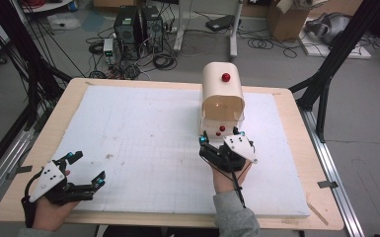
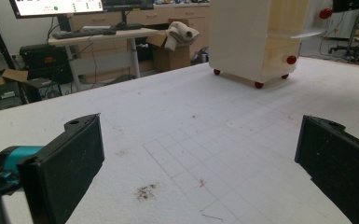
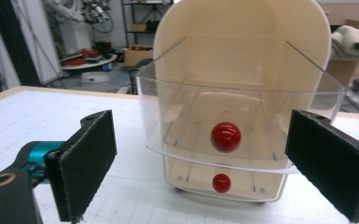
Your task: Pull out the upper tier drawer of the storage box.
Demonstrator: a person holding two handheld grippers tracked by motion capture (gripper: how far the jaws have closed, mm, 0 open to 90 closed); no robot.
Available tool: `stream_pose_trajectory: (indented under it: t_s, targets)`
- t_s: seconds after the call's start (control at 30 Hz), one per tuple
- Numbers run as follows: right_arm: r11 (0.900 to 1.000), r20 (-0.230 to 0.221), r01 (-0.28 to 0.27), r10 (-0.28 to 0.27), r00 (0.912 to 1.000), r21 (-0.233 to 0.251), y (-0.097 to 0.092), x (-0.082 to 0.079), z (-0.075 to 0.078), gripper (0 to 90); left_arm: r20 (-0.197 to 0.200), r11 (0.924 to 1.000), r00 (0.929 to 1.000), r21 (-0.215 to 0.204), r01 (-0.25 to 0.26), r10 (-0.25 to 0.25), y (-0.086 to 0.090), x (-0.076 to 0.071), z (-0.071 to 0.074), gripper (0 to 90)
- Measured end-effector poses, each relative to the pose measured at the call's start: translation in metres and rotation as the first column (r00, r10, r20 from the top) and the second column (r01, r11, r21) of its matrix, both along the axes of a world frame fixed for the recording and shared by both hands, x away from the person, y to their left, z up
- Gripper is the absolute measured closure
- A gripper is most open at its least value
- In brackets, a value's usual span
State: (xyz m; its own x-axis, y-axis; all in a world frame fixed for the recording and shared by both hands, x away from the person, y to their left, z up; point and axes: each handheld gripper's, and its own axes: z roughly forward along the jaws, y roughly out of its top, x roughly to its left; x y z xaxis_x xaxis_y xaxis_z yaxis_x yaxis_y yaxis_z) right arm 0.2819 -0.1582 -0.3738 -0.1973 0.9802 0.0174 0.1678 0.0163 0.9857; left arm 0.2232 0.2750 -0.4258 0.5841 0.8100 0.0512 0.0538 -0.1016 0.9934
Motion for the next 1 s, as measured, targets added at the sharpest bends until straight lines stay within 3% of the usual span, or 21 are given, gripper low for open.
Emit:
stream_pose_trajectory:
  t_s: [0.2, 0.37, 0.57, 0.6, 0.8, 1.0]
  targets:
    - [0.9946, 0.000, -0.104, 0.104, 0.9946, 0.000, -0.022, -0.006, 0.004, 7.6, 0.002, 1.0000, 1.0000, -0.001, 0.003, -0.003, 0.000, -0.001, 0.001, 1.7]
    - [0.9828, -0.005, -0.185, 0.185, 0.9828, 0.002, -0.049, -0.010, 0.002, 7.6, -0.001, 1.0000, 1.0000, -0.003, 0.008, -0.008, -0.001, -0.001, 0.001, 1.7]
    - [0.9607, -0.009, -0.278, 0.277, 0.9607, -0.009, -0.080, -0.015, -0.002, 7.6, -0.004, 0.9991, 0.9993, -0.016, 0.038, -0.038, -0.003, -0.002, 0.002, 1.7]
    - [0.9607, -0.009, -0.278, 0.277, 0.9607, -0.009, -0.080, -0.015, -0.002, 7.6, -0.004, 0.9991, 0.9993, -0.016, 0.038, -0.038, -0.003, -0.002, 0.002, 1.7]
    - [0.9300, -0.018, -0.368, 0.368, 0.9298, 0.006, -0.111, -0.023, -0.007, 7.6, -0.009, 0.9983, 0.9984, -0.022, 0.055, -0.055, -0.005, -0.001, 0.002, 1.7]
    - [0.9158, 0.001, -0.400, 0.400, 0.9165, 0.038, -0.134, -0.031, -0.014, 7.6, -0.016, 0.9978, 0.9978, -0.020, 0.063, -0.064, -0.008, 0.000, 0.002, 1.7]
